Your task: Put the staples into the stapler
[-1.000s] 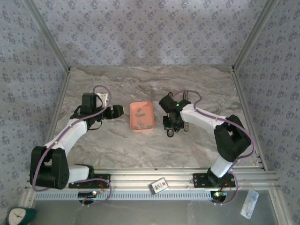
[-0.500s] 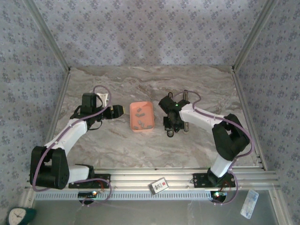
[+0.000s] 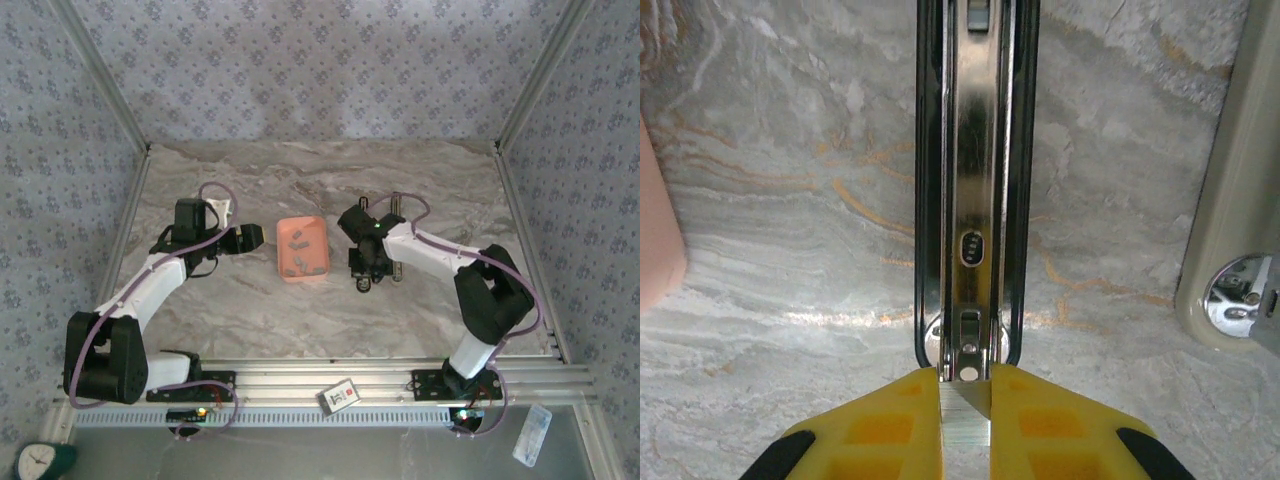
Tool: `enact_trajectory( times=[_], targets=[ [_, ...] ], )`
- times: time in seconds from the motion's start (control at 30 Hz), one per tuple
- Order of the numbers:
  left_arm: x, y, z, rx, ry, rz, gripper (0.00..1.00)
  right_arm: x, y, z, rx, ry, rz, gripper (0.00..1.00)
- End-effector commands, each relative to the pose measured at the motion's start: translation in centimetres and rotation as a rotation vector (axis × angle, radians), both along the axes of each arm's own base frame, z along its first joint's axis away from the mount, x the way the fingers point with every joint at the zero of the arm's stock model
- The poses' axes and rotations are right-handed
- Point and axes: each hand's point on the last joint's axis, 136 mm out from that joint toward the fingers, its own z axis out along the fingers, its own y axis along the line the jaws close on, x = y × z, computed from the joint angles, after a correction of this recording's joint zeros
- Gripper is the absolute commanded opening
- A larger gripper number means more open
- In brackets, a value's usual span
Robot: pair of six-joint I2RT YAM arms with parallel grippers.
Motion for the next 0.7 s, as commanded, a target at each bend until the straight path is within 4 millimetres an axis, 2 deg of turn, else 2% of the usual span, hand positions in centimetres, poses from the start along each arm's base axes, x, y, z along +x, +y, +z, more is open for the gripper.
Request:
enact_trajectory(
  times=[0.0,0.3,0.57,0.67],
  targets=[
    [0.4,-0.1,0.6,0.005,-0.022,-0.009,0.77,0.2,-0.7,0.2,-0.014,-0.041,-0.043,0.15],
    [0.4,-0.1,0.6,0.006,-0.024,-0.01,0.77,0.1,-0.7,-0.3,-0.007,-0.047,-0.053,0.15],
    [0.4,0.0,0.5,0.009,-0.019,-0.008,0.77,0.5,-0.4,1.0,0.007,-0.08,-0.051,0.15],
    [0.5,-0.1,0.5,0.009,-0.02,-0.008,0.77,0.3,-0.5,0.8,0.008,-0.072,-0.051,0.15]
  ],
)
